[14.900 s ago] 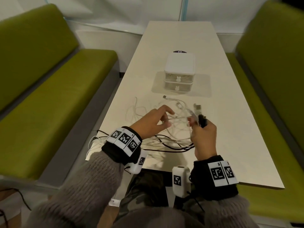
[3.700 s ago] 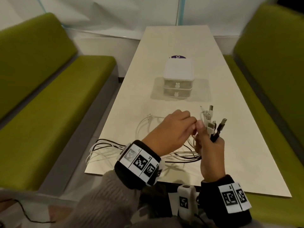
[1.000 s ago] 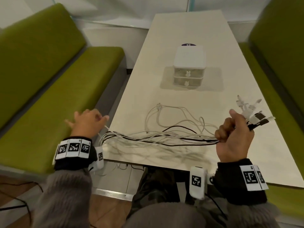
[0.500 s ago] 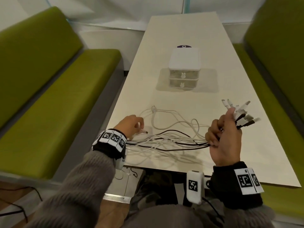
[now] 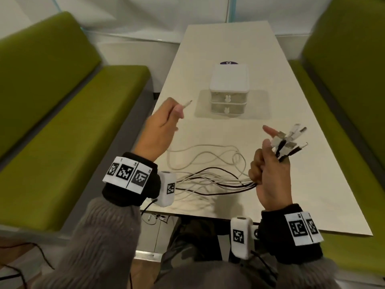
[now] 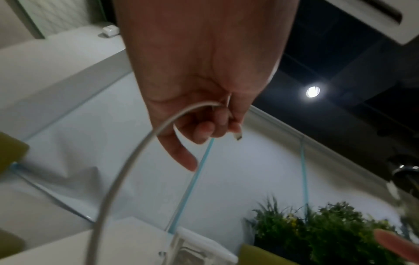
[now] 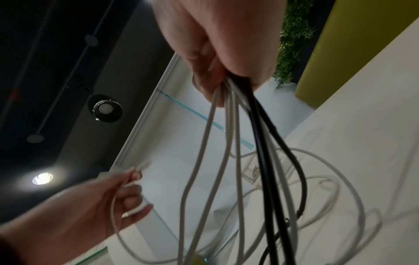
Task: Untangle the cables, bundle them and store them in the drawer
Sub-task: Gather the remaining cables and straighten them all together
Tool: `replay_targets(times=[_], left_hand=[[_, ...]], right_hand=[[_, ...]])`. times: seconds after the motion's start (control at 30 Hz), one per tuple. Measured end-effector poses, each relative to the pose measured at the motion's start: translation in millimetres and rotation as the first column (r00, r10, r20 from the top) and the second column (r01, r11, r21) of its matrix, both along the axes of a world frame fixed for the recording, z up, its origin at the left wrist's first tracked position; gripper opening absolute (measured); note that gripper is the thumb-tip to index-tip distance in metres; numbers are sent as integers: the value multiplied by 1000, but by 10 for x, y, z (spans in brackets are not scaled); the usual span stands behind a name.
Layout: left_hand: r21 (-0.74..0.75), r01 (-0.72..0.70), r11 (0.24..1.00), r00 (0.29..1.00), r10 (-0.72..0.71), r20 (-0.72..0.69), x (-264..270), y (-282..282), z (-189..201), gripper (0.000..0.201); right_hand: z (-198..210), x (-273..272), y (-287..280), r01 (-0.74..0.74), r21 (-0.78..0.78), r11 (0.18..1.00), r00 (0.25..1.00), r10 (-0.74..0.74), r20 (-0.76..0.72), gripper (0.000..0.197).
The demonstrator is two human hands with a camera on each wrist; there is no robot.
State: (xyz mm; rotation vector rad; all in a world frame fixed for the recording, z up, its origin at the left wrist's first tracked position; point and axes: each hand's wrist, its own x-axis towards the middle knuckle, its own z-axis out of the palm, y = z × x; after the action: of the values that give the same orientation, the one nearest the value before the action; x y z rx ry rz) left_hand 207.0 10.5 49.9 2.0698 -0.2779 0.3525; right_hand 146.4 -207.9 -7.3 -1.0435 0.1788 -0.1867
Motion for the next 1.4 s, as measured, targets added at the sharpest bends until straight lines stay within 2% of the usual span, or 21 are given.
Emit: replay_targets(times=[0.07, 0.1, 0.17, 0.23, 0.3, 0.4, 0.5, 0.6, 0.73, 0.83, 0.93, 1.03, 1.1, 1.17, 1.3, 1.33, 1.4], left_hand=[[-99, 115, 988, 991, -122, -64, -37, -207, 67, 18], [-91, 179, 980, 978, -187, -94, -69, -312, 75, 17], [37, 307, 951, 944, -300, -136, -166, -515, 67, 12], [168, 396, 903, 912, -366, -185, -279, -694, 38, 11], [208, 409, 889, 904, -362, -230, -342, -832, 7, 15], [174, 357, 918, 920, -313, -237, -356, -934, -68, 15], [107, 340, 934, 923, -309, -230, -344, -953, -150, 16], [209, 378, 902, 916, -330, -229, -338, -887, -176, 31], [263, 474, 841, 860, -378, -342, -341, -441, -309, 35], [318, 378, 869, 899, -262, -351, -259, -40, -547, 39], [371, 222, 902, 941, -98, -324, -133, 268, -710, 57], [269, 125, 955, 934, -22, -356, -78, 380, -675, 50], [214, 56, 975, 956, 10, -294, -52, 315, -586, 44], [164, 15, 986, 985, 14, -174, -53, 137, -443, 39], [82, 105, 991, 994, -104, -19, -138, -351, -145, 36], [71, 127, 989, 992, -128, 3, -174, -479, -101, 34], [34, 159, 987, 987, -160, 24, -222, -701, -76, 30]], right_hand=[[6, -6, 43, -24, -54, 998, 1000, 23, -7, 17], [17, -19, 63, -28, -83, 996, 999, 27, -19, 18], [40, -41, 85, -24, -133, 991, 999, 19, -43, 25], [73, -62, 98, -24, -130, 991, 999, 18, -46, 19], [94, -68, 90, -32, -65, 997, 999, 30, -42, 24], [96, -67, 58, -34, -14, 999, 998, 33, -53, 27], [57, -66, 74, 11, -50, 999, 997, -15, -72, 16], [30, -21, 93, 98, -45, 994, 990, -102, -96, 23], [51, 62, -105, 213, 178, 961, 976, -200, -90, 30], [-7, 64, -150, 238, 246, 940, 971, -226, -77, 34], [-10, 77, -135, 273, 307, 912, 962, -262, -76, 35], [30, 84, -176, 282, 372, 884, 957, -285, -49, 35], [54, 73, -141, 259, 302, 917, 965, -256, -51, 35], [83, 64, -36, 234, 150, 961, 972, -227, -62, 36], [99, 50, 155, 142, -134, 981, 990, -141, 15, 39], [91, 44, 203, 109, -190, 976, 994, -104, 36, 45], [54, 37, 285, 50, -278, 959, 997, -34, 62, 71]])
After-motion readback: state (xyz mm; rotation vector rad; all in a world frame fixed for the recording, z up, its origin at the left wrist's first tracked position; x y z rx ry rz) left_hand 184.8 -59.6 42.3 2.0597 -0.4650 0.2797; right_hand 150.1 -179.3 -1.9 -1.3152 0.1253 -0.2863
